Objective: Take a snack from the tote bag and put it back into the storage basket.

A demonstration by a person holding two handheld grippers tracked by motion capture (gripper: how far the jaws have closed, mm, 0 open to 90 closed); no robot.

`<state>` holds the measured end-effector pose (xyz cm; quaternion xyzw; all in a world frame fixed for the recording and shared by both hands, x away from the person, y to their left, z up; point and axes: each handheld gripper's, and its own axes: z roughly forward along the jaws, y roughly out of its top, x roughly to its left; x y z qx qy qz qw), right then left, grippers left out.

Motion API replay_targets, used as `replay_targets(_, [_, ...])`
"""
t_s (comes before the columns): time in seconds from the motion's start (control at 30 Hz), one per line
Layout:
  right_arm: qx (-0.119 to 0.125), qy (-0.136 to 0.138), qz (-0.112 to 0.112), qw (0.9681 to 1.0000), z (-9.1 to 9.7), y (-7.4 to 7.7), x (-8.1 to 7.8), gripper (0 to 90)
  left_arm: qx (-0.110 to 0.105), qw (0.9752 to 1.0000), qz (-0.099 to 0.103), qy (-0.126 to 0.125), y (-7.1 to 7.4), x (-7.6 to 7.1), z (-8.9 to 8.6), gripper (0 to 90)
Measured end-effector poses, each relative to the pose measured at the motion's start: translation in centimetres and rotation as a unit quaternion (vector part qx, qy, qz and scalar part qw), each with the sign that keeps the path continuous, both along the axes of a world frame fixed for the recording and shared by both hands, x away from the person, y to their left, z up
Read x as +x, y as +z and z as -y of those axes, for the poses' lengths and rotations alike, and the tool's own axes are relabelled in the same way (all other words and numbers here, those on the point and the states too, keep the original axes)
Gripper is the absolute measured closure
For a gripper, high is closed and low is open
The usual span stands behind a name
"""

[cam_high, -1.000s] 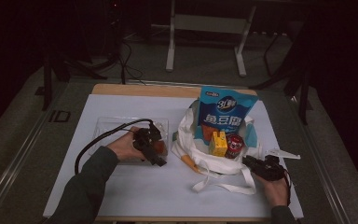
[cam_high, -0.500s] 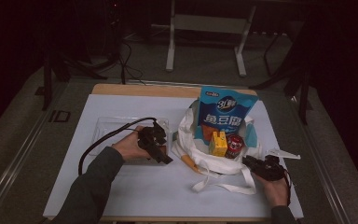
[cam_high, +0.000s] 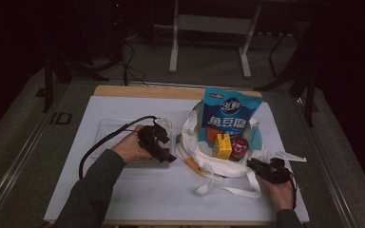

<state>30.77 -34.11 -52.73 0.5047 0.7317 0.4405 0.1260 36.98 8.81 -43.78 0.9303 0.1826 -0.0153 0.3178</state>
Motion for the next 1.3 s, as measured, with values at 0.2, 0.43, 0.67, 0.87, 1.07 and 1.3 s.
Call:
replay_targets(0.2, [0.002,0.002,-0.001,1.0,0.1,0.0,0.1,70.4,-0.029,0.9995,0.006,-0.015,0.8,-0.4,0.2,14.6])
replay_targets(0.43, [0.002,0.003,0.0,1.0,0.1,0.0,0.1,70.4,-0.051,0.9982,0.02,-0.023,1.9,-0.8,0.8,14.7])
replay_targets(0.67, [0.002,0.002,-0.001,1.0,0.1,0.0,0.1,70.4,-0.059,0.9967,0.045,-0.031,2.8,-1.2,2.0,15.8])
replay_targets(0.87, [0.003,0.003,0.0,1.0,0.1,0.0,0.1,69.7,-0.072,0.996,0.047,-0.024,3.1,-1.0,2.4,21.8])
replay_targets(1.07, [0.004,0.002,0.0,1.0,0.1,0.0,0.0,69.6,-0.075,0.9958,0.051,-0.014,3.1,-0.9,2.8,26.1])
replay_targets(1.3, [0.002,0.003,0.0,1.0,0.0,0.0,0.1,69.5,-0.066,0.9959,0.062,0.008,2.8,-0.5,3.5,35.6])
